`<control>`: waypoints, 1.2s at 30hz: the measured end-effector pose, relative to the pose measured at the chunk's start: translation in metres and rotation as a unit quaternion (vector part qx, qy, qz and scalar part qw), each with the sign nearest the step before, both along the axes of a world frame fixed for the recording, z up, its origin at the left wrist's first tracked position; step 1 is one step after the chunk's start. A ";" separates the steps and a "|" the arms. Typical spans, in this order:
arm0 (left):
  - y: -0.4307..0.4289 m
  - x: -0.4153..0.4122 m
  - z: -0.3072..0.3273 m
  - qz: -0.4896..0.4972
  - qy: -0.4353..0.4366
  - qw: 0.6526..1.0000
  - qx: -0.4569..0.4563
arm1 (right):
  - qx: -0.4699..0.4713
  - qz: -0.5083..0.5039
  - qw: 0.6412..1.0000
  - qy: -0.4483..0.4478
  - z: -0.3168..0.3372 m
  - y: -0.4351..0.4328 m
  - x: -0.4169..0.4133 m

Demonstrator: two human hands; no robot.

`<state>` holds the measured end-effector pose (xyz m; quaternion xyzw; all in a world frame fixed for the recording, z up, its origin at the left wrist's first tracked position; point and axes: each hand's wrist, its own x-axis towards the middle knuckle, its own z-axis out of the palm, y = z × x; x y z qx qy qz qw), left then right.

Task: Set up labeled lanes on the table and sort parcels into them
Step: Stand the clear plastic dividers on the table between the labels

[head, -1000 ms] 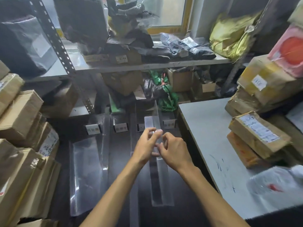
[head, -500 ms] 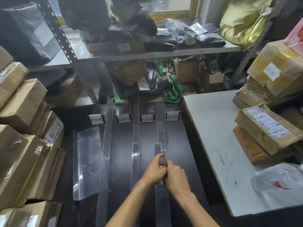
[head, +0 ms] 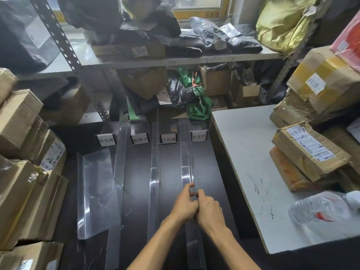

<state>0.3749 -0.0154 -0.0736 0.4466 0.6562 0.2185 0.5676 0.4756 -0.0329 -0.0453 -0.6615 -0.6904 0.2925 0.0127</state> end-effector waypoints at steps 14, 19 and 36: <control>0.001 0.003 -0.013 0.014 -0.024 0.999 -0.017 | -0.025 0.005 0.999 -0.027 0.004 0.003 0.002; 0.001 -0.001 -0.011 -0.001 -0.010 1.000 -0.022 | -0.033 0.003 0.998 -0.044 0.005 0.004 0.001; 0.020 -0.112 0.040 0.048 -0.039 0.996 0.069 | 0.156 0.015 0.988 -0.008 0.044 0.020 -0.086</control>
